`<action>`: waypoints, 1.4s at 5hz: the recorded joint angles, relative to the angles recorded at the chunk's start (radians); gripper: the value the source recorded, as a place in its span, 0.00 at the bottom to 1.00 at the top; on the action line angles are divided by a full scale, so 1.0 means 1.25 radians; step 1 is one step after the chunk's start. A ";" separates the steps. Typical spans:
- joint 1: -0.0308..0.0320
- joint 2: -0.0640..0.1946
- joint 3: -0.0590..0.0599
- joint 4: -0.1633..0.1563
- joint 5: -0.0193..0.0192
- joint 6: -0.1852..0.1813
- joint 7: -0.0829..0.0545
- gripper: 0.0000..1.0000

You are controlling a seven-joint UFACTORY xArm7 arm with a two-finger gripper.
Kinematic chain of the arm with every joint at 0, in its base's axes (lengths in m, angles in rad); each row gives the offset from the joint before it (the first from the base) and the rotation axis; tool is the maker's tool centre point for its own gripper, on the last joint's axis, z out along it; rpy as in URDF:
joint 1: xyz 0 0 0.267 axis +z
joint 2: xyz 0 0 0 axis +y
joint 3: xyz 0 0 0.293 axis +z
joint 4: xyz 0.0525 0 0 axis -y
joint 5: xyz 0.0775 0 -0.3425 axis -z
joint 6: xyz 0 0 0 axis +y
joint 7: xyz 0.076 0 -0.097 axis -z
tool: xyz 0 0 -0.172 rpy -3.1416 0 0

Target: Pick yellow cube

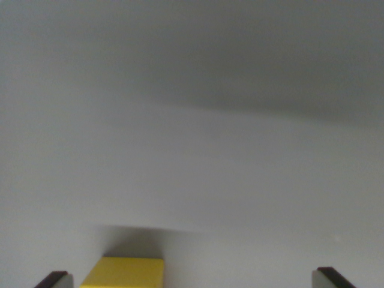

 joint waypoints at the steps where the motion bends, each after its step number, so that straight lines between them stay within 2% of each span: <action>1: 0.0000 0.000 0.000 0.000 0.0000 0.000 0.000 0.00; 2: 0.0048 0.010 0.009 -0.026 0.0024 -0.034 0.008 0.00; 3: 0.0048 0.010 0.009 -0.026 0.0024 -0.034 0.008 0.00; 4: 0.0097 0.021 0.017 -0.052 0.0049 -0.068 0.016 0.00; 5: 0.0097 0.021 0.017 -0.052 0.0049 -0.068 0.016 0.00; 6: 0.0143 0.031 0.026 -0.076 0.0072 -0.100 0.023 0.00; 7: 0.0143 0.031 0.026 -0.076 0.0072 -0.100 0.023 0.00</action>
